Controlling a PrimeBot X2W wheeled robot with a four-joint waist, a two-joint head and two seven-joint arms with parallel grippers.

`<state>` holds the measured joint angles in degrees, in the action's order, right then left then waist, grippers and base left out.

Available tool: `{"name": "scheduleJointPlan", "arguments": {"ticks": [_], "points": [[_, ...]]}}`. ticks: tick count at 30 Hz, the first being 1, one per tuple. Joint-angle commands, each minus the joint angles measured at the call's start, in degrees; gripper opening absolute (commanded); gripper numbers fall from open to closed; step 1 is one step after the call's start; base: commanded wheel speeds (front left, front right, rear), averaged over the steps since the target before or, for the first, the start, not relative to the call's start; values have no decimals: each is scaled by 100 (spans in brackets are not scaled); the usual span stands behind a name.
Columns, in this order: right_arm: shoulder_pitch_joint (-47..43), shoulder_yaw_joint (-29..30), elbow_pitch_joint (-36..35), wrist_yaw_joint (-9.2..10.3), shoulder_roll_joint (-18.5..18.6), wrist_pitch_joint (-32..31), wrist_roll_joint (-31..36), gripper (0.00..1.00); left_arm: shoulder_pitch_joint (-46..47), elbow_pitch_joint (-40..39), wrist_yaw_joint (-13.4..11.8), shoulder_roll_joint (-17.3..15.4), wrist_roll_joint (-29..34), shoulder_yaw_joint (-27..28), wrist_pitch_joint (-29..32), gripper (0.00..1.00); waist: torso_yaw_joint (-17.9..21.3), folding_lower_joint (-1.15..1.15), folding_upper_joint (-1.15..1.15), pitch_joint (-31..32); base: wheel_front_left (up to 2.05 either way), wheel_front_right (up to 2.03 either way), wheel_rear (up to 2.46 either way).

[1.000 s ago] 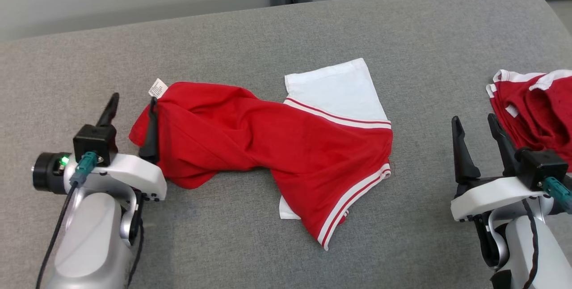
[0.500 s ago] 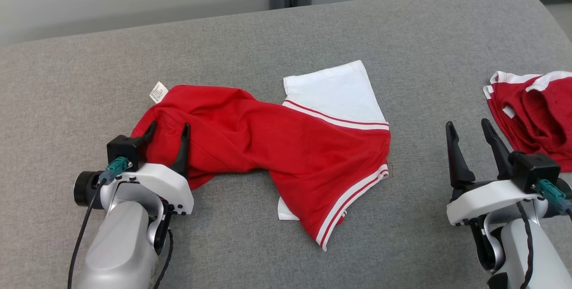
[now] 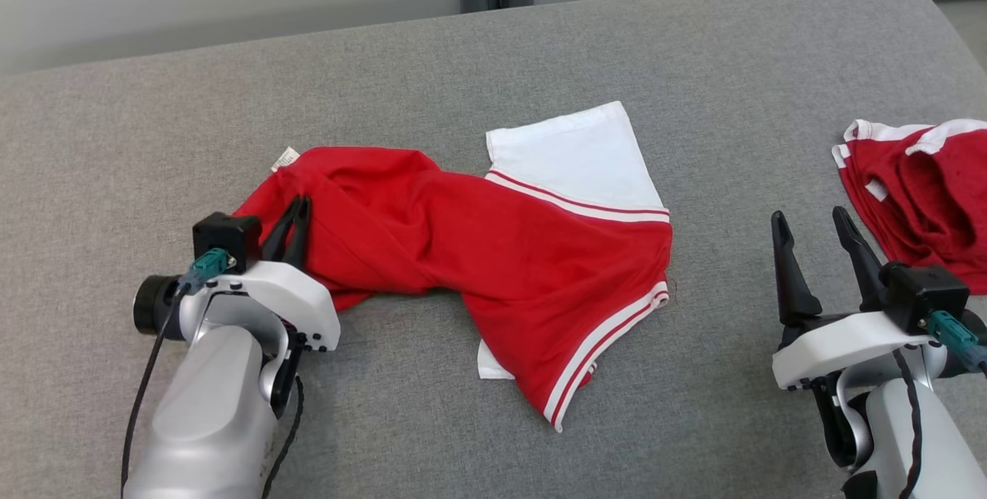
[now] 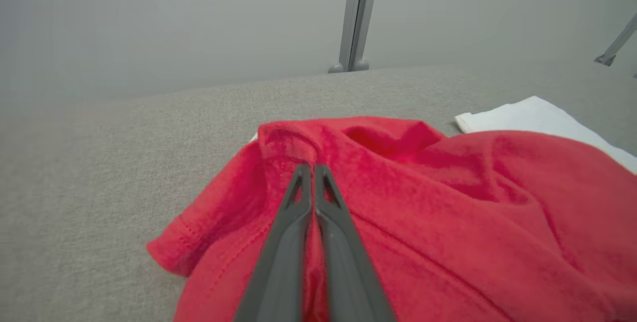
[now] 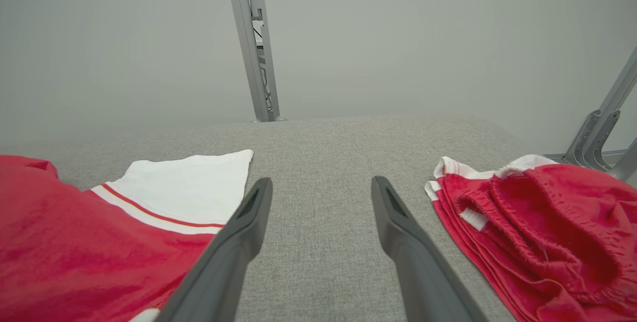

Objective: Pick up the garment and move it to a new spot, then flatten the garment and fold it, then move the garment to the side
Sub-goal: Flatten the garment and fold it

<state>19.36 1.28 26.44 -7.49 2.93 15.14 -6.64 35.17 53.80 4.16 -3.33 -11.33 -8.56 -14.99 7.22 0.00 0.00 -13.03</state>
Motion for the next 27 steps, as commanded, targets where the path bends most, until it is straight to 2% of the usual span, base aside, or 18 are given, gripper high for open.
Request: {"name": "scheduleJointPlan", "arguments": {"ticks": [1,9,12,14,17,18,23,24,25,26,27], "points": [[-26,19,-6,0,16,-4,-30,100,92,-94,-41,-72,46,17,-26,0,-9,0,0,0,0,0,0],[59,55,-22,0,15,-4,-25,100,186,-1606,-364,-549,376,392,-26,0,-82,0,0,-21,0,0,0],[46,61,-11,0,15,-4,-21,100,24,-2044,-481,-628,410,606,-26,0,-110,0,0,10,0,0,0],[10,63,-1,0,12,-4,-21,100,-213,-2177,-553,-620,351,789,-24,0,-131,0,0,41,0,0,0],[-55,61,20,0,13,-4,-47,100,-637,-2295,-634,-489,243,1070,-15,0,-163,0,0,96,0,0,0],[-90,55,40,0,12,-4,-62,100,-1028,-2320,-683,-376,172,1240,-14,0,-189,0,0,137,0,0,0],[-150,24,79,0,11,-4,-88,100,-1829,-2287,-637,-162,160,1472,-14,0,-283,0,0,256,0,0,0],[-169,16,84,0,10,-4,-87,100,-1929,-2313,-659,-137,174,1518,-15,10,-305,0,0,284,0,0,0],[-189,-1,93,0,11,-4,-83,100,-2026,-2354,-682,-111,206,1551,-15,47,-321,0,0,315,0,0,0],[-205,-16,105,0,12,-4,-85,100,-2118,-2386,-677,-85,221,1589,-14,93,-332,0,0,348,0,0,0],[-219,-33,124,0,13,-4,-93,100,-2211,-2428,-661,-61,242,1612,-14,100,-339,0,0,381,0,0,0]]}}
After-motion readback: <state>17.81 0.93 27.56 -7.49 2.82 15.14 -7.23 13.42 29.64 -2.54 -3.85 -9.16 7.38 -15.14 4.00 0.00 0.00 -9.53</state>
